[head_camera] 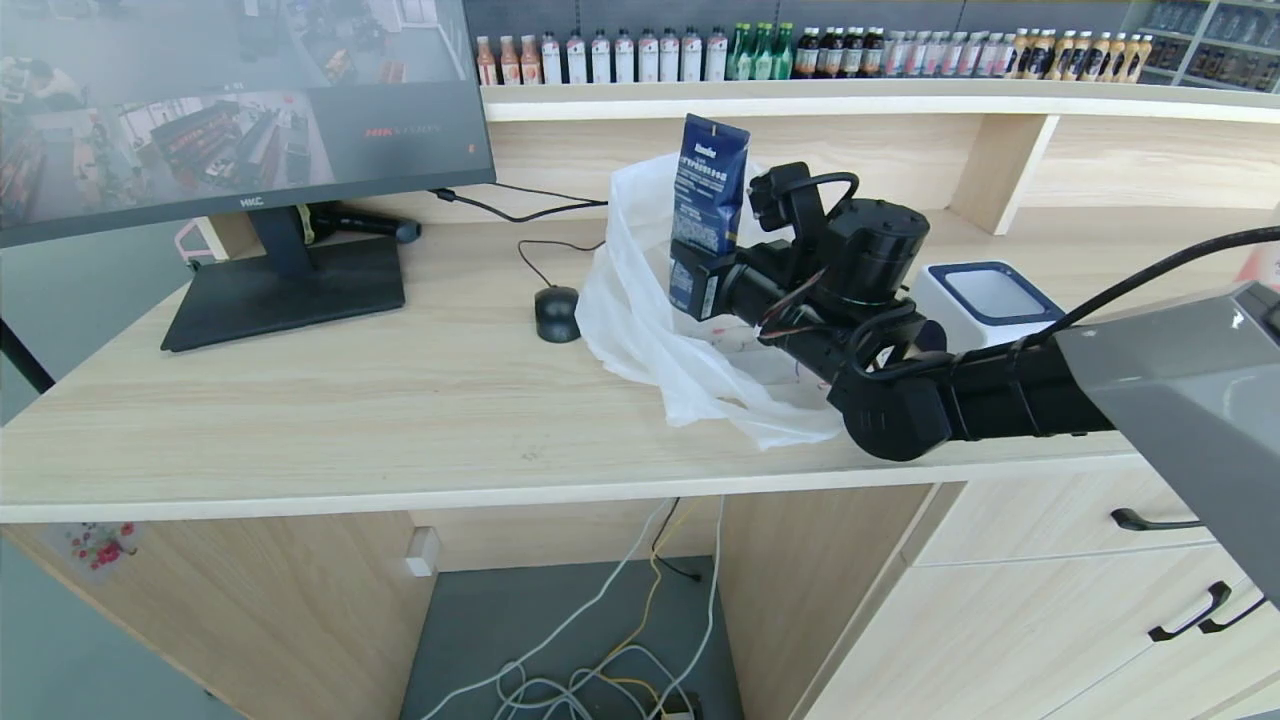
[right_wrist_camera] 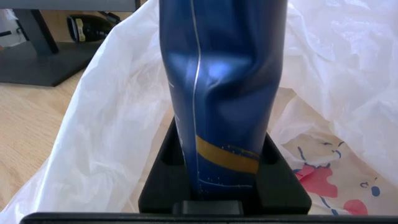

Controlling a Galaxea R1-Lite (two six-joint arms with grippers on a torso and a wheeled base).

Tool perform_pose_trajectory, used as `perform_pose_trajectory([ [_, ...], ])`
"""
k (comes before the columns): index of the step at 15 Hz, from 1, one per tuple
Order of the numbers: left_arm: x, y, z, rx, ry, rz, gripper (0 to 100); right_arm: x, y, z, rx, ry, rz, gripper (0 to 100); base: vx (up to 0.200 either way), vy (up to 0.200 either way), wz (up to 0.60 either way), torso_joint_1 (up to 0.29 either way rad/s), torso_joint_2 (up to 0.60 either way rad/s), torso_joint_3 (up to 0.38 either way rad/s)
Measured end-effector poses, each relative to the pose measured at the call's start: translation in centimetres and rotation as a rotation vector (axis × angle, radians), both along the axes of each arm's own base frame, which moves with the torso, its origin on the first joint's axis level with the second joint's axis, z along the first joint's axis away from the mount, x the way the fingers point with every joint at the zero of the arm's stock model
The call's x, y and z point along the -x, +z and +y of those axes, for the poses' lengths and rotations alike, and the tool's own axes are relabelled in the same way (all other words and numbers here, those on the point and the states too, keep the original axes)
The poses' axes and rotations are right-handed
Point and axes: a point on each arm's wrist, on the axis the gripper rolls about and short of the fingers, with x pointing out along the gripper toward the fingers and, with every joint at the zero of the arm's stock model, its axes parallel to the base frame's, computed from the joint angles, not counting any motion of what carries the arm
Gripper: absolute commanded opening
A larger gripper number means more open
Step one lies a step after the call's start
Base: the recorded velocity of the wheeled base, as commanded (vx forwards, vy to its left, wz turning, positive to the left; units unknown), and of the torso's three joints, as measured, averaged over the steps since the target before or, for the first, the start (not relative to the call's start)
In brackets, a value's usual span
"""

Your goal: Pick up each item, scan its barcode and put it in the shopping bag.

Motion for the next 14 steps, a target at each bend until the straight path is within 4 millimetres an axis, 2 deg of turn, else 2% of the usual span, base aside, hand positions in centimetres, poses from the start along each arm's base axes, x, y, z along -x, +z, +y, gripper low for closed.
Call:
perform_pose_trajectory([
  [13, 0.0, 0.0, 0.0, 0.000, 0.000, 0.000, 100, 0.1, -1.7, -0.1, 0.028, -0.004, 0.049, 0, 0.000, 0.000, 0.00, 0.000, 0.00, 0.000],
  [14, 0.0, 0.0, 0.0, 0.000, 0.000, 0.000, 100, 0.1, -1.7, -0.1, 0.029, -0.004, 0.052, 100, 0.000, 0.000, 0.00, 0.000, 0.00, 0.000],
])
